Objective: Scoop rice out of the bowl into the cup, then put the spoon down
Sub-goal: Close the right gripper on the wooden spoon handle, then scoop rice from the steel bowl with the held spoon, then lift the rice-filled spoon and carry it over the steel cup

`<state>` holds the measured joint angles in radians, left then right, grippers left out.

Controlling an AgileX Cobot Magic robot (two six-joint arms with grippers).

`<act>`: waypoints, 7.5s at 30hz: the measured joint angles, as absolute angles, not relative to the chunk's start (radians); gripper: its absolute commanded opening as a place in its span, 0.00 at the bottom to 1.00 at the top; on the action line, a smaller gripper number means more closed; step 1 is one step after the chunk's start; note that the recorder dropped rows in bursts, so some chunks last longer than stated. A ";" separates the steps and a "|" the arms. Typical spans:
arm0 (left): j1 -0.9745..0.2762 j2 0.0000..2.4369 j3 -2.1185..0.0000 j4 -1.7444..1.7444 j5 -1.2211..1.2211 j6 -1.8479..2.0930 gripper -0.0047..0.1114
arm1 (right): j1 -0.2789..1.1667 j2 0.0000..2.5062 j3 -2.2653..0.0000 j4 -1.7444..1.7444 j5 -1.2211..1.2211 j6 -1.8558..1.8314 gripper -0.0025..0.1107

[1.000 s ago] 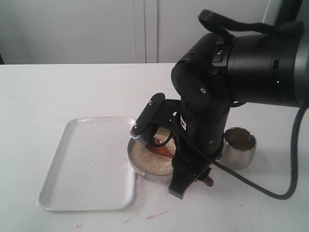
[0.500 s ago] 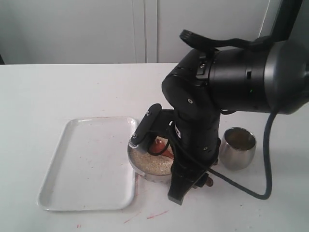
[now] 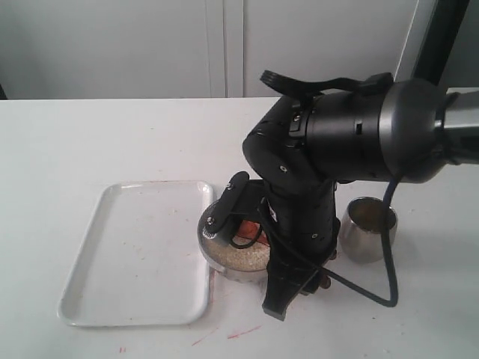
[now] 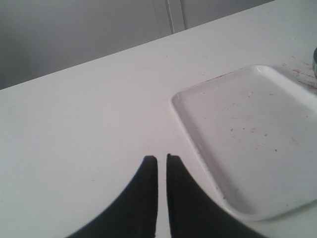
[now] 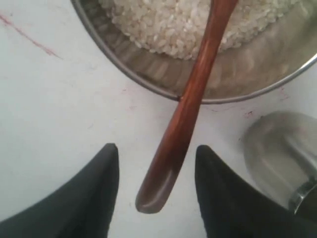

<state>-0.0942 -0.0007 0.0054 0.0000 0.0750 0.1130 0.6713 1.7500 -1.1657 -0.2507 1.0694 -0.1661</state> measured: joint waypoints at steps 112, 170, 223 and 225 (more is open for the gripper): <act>-0.094 -0.001 0.005 0.000 0.075 0.113 0.16 | 0.777 1.772 -1.166 -0.927 1.217 -0.174 0.02; -0.094 -0.001 0.005 0.000 0.075 0.113 0.16 | 0.777 1.857 -1.166 -0.772 1.215 -0.254 0.02; -0.094 -0.001 0.005 0.000 0.075 0.113 0.16 | 0.550 1.537 -1.166 -0.450 1.217 -0.165 0.02; -0.094 -0.001 0.005 0.000 0.075 0.113 0.16 | 0.534 1.520 -1.166 -0.446 1.217 -0.167 0.02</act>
